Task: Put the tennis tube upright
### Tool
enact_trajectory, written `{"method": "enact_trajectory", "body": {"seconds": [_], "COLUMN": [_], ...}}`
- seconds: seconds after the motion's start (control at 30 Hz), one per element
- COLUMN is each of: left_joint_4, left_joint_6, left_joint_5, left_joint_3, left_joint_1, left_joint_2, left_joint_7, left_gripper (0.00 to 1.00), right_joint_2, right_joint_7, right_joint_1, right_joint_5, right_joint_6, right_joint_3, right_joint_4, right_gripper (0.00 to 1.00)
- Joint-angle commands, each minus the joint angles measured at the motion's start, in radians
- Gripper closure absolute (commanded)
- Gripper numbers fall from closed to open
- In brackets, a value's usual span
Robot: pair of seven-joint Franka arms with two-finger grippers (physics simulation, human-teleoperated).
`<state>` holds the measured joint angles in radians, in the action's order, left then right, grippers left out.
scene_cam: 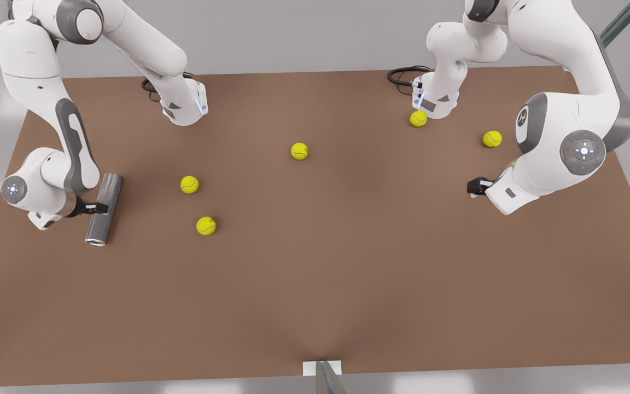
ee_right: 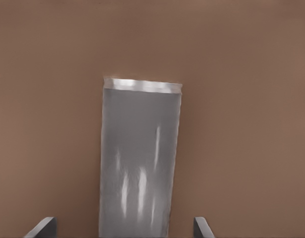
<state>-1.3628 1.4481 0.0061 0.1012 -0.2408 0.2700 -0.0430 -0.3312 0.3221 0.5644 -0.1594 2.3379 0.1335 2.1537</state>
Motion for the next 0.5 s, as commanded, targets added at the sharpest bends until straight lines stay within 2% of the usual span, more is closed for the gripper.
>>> {"method": "enact_trajectory", "body": {"seconds": [0.0,0.47], "left_joint_4": [-0.001,-0.009], "left_joint_6": [0.0,0.0], "left_joint_5": [0.0,-0.001], "left_joint_3": [0.0,0.0], "left_joint_1": [0.0,0.0], "left_joint_2": [0.002,0.006], "left_joint_7": [0.0,0.0], "left_gripper": [0.0,0.0], "right_joint_2": [0.0,-0.061], "right_joint_7": [0.0,0.022], "right_joint_1": [0.0,0.014], "right_joint_5": [-0.003,-0.008], "right_joint_6": [0.003,0.077], "right_joint_3": [0.0,0.0], "right_joint_4": [0.0,0.038], "right_gripper": [0.0,0.0]}}
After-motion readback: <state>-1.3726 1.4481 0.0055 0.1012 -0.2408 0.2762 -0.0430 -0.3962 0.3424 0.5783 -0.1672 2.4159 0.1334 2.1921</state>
